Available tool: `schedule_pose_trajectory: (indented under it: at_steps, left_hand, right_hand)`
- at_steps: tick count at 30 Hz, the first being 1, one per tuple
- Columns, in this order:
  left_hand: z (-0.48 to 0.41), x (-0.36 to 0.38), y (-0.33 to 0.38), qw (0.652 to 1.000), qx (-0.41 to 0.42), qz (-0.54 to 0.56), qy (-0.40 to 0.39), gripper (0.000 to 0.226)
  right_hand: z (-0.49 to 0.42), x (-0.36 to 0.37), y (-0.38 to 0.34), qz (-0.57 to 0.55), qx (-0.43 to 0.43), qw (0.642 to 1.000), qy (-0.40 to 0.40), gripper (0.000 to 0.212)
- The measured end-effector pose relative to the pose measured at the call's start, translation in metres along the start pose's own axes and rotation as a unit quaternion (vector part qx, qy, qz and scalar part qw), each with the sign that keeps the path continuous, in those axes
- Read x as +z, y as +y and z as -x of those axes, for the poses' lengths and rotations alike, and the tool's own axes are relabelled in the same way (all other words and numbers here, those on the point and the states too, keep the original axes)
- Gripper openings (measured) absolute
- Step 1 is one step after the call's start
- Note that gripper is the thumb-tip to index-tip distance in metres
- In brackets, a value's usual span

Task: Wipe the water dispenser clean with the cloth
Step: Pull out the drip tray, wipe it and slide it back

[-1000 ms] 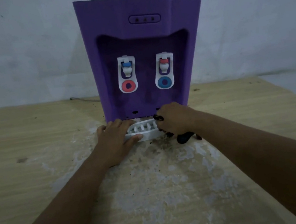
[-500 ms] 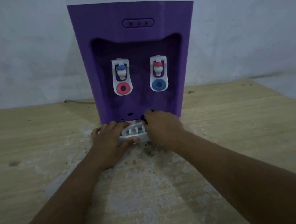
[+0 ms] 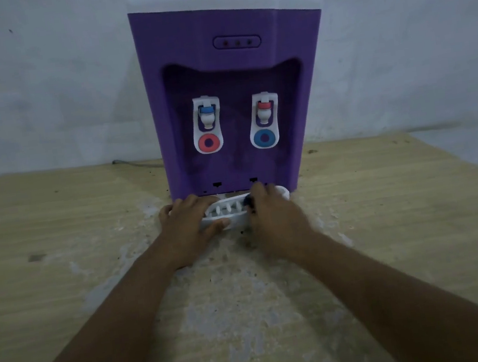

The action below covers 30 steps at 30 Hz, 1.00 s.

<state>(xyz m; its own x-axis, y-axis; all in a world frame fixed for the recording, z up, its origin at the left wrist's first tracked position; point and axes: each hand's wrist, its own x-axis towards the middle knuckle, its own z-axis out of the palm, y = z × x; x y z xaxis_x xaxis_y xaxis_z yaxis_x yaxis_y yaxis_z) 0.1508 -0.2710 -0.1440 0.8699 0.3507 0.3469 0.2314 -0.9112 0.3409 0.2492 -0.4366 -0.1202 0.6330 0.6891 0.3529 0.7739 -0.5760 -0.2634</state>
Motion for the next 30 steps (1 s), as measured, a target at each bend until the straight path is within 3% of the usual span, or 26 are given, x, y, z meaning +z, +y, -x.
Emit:
schedule_pose_trajectory:
  at_steps: [4, 9, 11, 17, 24, 27, 30]
  left_hand:
    - [0.002, 0.000, -0.005, 0.999, 0.018, 0.031, -0.006, 0.055]
    - [0.001, -0.002, -0.007, 0.999, 0.017, 0.026, -0.022, 0.062]
    - [0.001, -0.003, -0.006, 0.999, 0.013, 0.028, -0.024, 0.063]
    - [0.002, -0.003, -0.006, 0.999, 0.018, 0.038, -0.014, 0.062]
    - [0.002, -0.002, -0.008, 0.999, 0.023, 0.031, -0.012, 0.052]
    - [0.002, -0.003, -0.006, 0.999, 0.024, 0.037, -0.012, 0.051]
    - [0.003, -0.005, -0.006, 0.998, 0.035, 0.046, -0.015, 0.059]
  right_hand:
    - [0.012, 0.012, -0.023, -0.014, -0.090, 0.996, 0.008, 0.031]
    - [0.000, -0.009, 0.037, -0.019, 0.046, 0.999, 0.018, 0.010]
    - [-0.006, -0.013, 0.039, -0.023, 0.087, 0.996, 0.027, 0.011]
    - [-0.001, -0.002, -0.008, -0.036, -0.071, 0.997, 0.007, 0.026]
    - [-0.040, -0.021, 0.062, 0.023, 0.092, 0.995, 0.026, 0.011]
    - [-0.043, -0.012, 0.031, -0.018, 0.022, 0.998, 0.053, 0.012]
    - [-0.032, 0.005, 0.001, -0.007, -0.094, 0.995, 0.016, 0.020]
